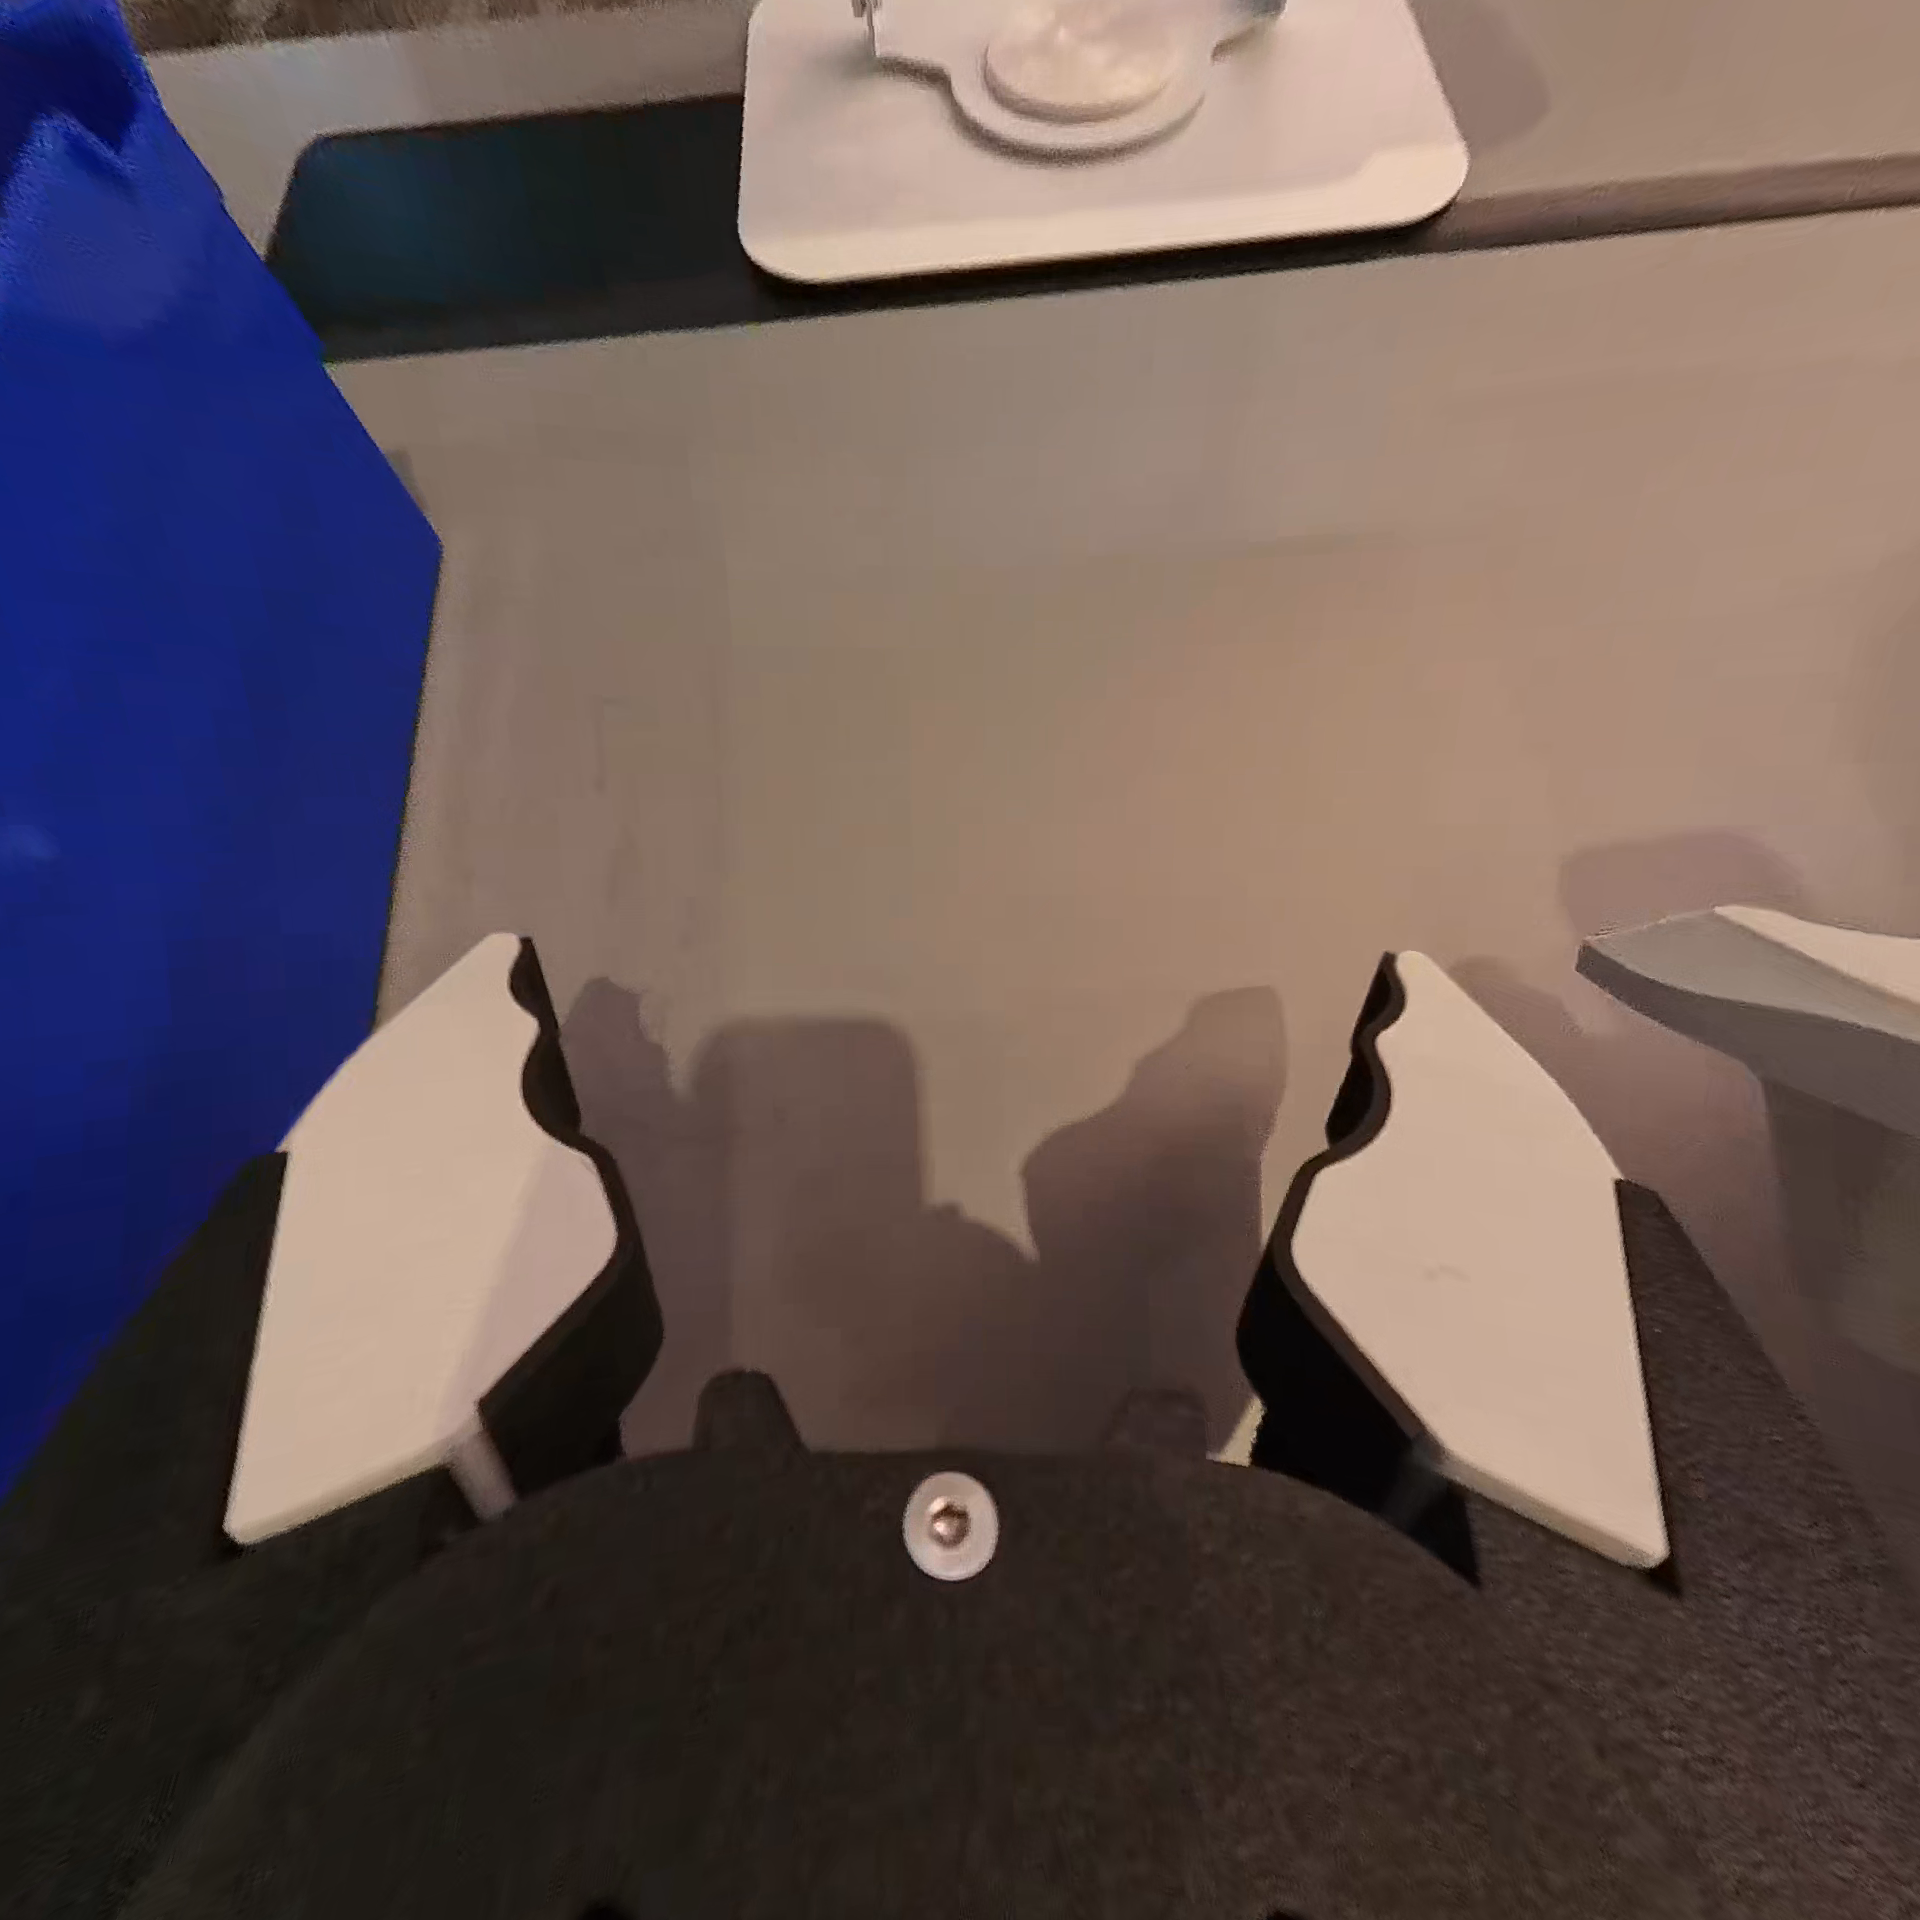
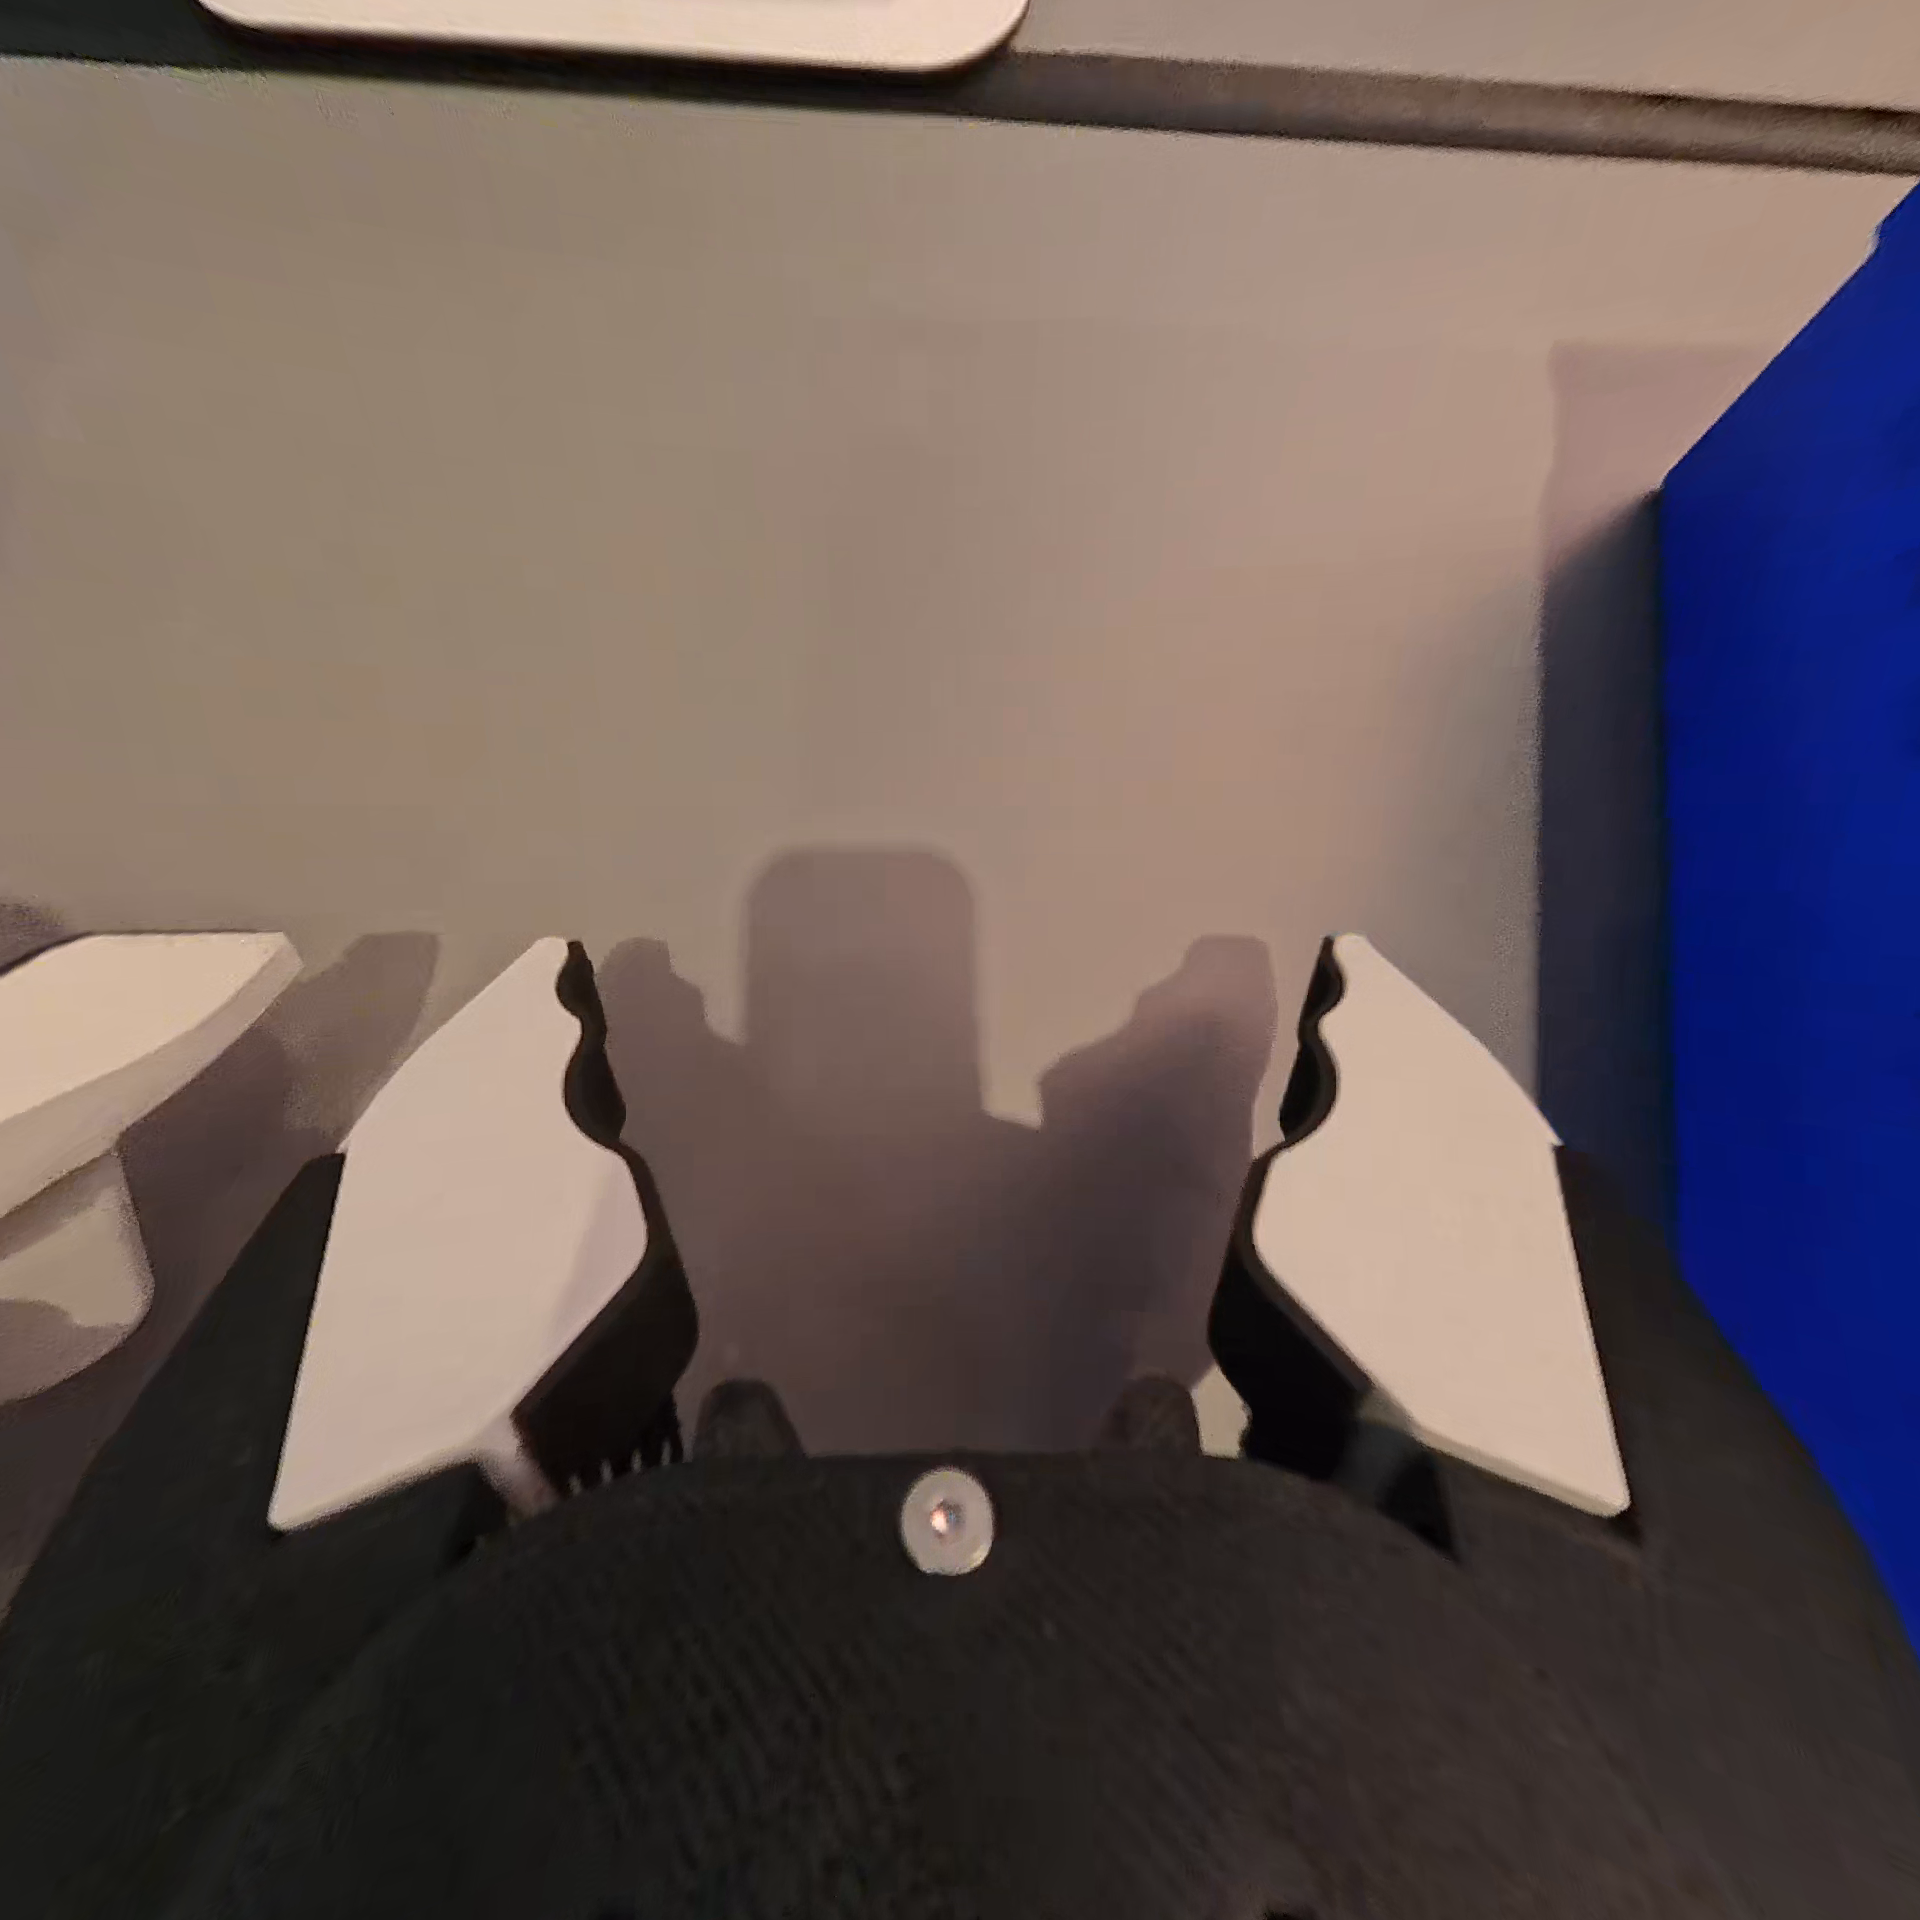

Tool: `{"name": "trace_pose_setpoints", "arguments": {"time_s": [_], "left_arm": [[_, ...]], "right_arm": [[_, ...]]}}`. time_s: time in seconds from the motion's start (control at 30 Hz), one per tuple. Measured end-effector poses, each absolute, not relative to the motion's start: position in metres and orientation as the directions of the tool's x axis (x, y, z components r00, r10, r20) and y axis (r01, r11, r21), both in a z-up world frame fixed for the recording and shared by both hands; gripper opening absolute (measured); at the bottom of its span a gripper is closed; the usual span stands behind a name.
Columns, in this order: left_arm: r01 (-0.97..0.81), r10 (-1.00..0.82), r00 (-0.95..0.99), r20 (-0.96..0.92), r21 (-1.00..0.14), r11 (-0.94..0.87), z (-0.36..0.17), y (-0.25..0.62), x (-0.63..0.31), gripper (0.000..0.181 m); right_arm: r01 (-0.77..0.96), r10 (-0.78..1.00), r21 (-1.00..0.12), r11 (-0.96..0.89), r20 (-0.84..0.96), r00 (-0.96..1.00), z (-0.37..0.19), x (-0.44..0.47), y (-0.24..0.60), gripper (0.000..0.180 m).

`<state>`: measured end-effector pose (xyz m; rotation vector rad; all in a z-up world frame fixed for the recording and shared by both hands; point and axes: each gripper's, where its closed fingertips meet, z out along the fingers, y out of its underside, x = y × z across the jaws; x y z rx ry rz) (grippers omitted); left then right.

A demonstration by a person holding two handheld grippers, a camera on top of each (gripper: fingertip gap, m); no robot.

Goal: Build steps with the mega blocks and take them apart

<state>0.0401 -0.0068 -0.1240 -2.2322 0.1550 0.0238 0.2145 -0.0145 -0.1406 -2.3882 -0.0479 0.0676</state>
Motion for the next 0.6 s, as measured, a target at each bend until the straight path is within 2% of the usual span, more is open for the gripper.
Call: {"name": "trace_pose_setpoints", "arguments": {"time_s": [0.23,0.4,0.6], "left_arm": [[-0.076,-0.092,0.996,-0.019,-0.735,-0.674,-0.152,-0.007,0.034,0.146],[-0.032,-0.081,0.996,0.040,-0.685,-0.728,-0.165,-0.007,0.032,0.146],[-0.065,-0.083,0.997,-0.005,-0.670,-0.740,-0.168,-0.007,0.032,0.146]], "right_arm": [[0.023,0.058,-0.659,-0.752,-0.032,0.998,-0.165,0.208,-0.013,0.128],[0.020,0.037,-0.693,-0.721,-0.010,0.999,-0.167,0.208,-0.008,0.132],[0.002,0.010,-0.696,-0.718,-0.007,1.000,-0.167,0.208,-0.007,0.133]]}}
